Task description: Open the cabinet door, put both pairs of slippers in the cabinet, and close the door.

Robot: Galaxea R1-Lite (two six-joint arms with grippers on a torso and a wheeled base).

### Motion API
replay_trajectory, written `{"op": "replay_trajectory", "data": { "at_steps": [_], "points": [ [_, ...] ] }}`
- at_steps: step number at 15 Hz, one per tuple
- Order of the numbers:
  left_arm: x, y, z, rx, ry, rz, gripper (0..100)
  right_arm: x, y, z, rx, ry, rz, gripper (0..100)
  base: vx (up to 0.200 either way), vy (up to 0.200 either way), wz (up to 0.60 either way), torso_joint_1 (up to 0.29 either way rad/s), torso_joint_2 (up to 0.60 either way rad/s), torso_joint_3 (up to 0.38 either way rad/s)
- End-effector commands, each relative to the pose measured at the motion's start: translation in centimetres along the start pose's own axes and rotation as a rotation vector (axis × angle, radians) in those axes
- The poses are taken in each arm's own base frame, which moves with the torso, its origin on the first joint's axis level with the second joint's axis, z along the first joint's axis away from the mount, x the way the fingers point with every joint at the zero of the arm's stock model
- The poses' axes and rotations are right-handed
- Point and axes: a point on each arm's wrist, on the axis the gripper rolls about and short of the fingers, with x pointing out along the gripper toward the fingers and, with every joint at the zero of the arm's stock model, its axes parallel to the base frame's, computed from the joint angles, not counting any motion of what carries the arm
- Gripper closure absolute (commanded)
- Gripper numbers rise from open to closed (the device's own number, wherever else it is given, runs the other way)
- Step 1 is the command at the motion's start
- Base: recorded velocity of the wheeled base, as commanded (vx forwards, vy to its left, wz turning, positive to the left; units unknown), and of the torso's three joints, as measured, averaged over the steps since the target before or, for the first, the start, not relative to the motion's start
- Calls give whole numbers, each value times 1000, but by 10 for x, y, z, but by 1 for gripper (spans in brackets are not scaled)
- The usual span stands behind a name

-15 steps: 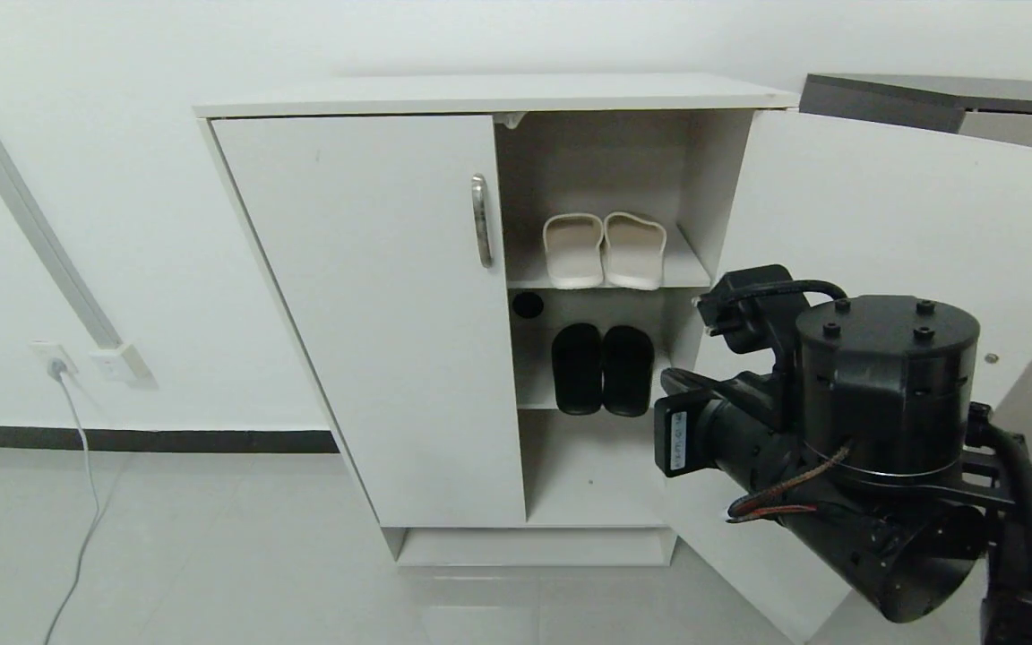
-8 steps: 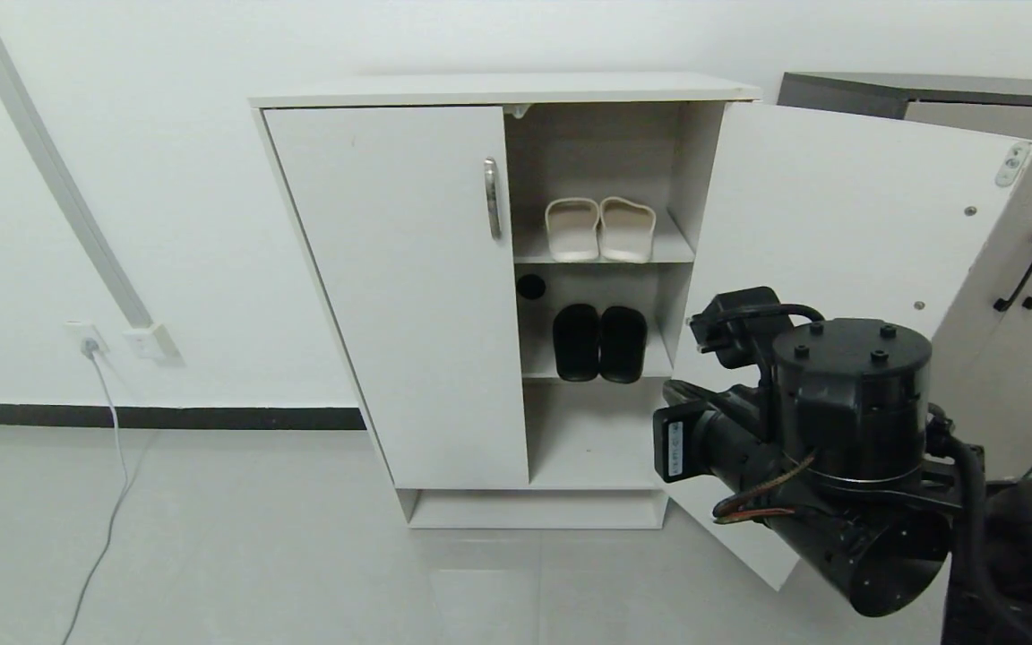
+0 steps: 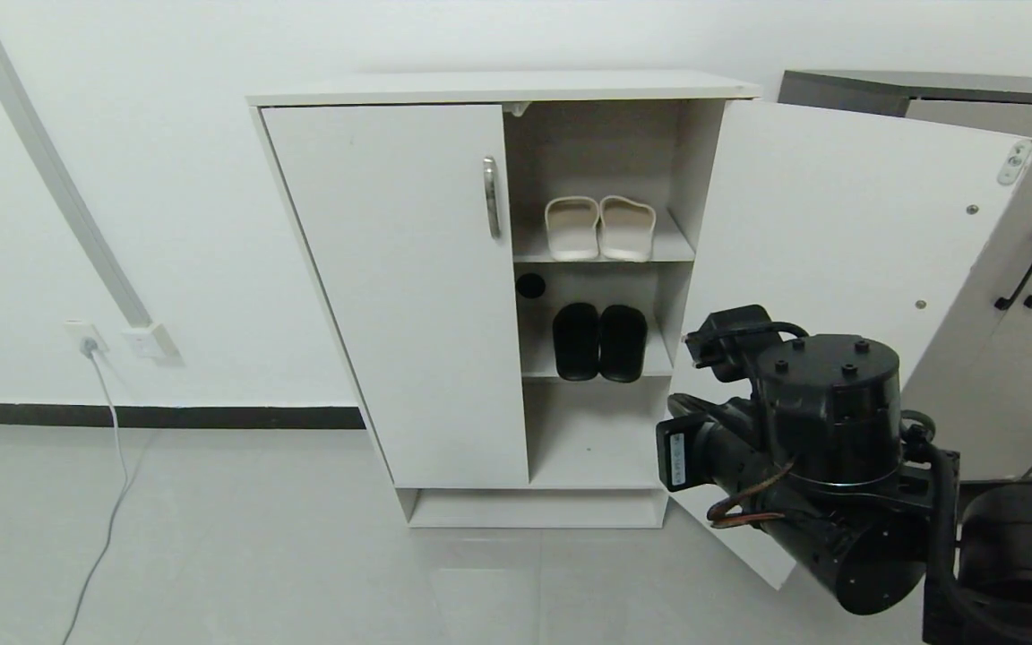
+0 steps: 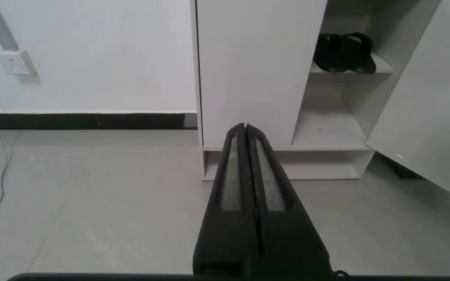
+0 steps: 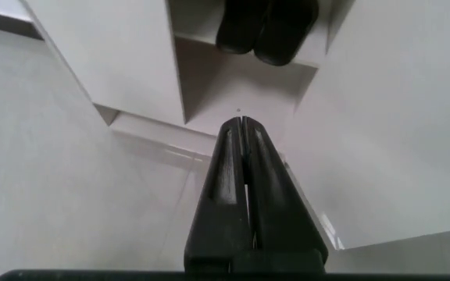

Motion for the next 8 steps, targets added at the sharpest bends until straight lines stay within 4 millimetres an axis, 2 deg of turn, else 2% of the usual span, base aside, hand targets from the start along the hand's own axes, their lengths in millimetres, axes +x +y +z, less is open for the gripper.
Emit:
{"op": "replay_trajectory", "data": {
  "at_steps": [1,8],
  "points": [
    [0,0,0,1,0,-3,100,1,1,-2,-4,4,0,100,0,0,0,0,0,0],
    [0,0,0,1,0,-3,100,5,4,-4,-11,14,8,100,0,0,0,0,0,0]
  ]
}}
